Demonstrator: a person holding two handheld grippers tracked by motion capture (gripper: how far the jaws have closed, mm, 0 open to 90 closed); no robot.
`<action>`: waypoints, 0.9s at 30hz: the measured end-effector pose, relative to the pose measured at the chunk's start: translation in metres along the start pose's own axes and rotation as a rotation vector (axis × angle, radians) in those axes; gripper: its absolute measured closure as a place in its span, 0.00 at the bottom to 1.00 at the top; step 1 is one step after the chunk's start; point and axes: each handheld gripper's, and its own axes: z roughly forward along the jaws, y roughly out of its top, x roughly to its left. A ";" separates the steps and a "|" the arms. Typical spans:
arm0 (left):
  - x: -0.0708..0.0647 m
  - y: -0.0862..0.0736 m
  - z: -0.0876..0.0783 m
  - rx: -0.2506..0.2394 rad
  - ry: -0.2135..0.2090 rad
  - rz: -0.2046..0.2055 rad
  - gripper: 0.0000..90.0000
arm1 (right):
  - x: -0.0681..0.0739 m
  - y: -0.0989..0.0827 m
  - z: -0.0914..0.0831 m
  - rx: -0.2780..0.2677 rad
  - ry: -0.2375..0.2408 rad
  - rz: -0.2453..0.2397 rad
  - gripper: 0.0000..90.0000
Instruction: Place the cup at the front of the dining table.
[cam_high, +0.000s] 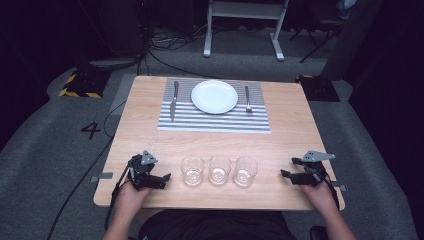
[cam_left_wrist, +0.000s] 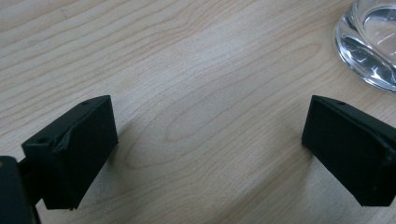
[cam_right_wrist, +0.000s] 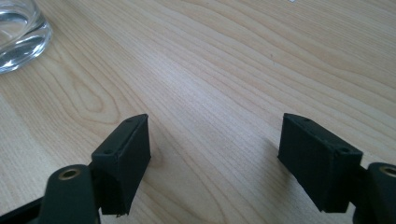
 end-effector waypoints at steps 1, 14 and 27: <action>0.000 0.000 0.000 0.000 -0.003 -0.001 0.04 | 0.000 0.000 0.000 0.000 0.000 0.000 0.28; -0.002 0.000 0.001 -0.001 0.005 -0.015 0.04 | 0.000 0.000 0.000 -0.005 -0.003 -0.002 0.28; -0.004 0.003 0.003 0.008 0.024 -0.031 0.00 | 0.000 0.000 0.000 -0.002 -0.001 -0.004 0.29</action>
